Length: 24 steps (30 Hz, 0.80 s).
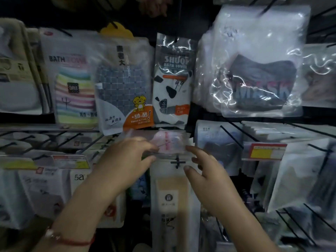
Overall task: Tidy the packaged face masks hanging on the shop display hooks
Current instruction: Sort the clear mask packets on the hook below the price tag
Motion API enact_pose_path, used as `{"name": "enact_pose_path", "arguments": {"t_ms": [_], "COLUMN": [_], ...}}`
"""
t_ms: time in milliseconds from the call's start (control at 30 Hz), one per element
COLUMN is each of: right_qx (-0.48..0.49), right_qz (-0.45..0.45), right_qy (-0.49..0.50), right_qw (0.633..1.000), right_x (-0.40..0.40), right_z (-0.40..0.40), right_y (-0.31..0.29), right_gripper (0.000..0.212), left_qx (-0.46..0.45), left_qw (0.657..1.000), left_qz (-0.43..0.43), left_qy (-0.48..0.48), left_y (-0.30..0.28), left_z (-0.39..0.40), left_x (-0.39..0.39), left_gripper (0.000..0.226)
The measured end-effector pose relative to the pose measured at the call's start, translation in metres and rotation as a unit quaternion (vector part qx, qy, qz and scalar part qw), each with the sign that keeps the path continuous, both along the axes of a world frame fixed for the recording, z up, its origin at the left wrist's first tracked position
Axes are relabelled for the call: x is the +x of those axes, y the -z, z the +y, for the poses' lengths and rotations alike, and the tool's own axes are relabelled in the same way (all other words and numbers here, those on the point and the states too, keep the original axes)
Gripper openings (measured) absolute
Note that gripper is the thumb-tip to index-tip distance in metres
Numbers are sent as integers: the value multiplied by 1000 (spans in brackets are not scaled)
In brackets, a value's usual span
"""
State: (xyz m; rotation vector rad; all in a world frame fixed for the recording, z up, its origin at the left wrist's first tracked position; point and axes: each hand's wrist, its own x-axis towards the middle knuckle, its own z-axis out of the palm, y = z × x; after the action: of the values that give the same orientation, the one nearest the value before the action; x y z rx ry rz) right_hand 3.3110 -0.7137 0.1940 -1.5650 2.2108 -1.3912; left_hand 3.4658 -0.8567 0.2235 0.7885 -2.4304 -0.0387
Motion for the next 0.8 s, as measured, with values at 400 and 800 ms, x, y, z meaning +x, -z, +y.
{"name": "enact_pose_path", "arguments": {"t_ms": [400, 800], "right_qx": [-163, -297], "right_qz": [-25, 196], "right_qy": [3, 40], "right_qw": [986, 934], "right_x": [13, 13], "right_z": [7, 13], "right_y": [6, -13], "right_gripper": [42, 18], "left_qx": [-147, 24], "left_qw": [973, 940], "left_qz": [172, 339], "left_qy": [52, 37], "left_y": [23, 31], "left_z": [2, 34], "left_x": [10, 31], "left_gripper": [19, 39]}}
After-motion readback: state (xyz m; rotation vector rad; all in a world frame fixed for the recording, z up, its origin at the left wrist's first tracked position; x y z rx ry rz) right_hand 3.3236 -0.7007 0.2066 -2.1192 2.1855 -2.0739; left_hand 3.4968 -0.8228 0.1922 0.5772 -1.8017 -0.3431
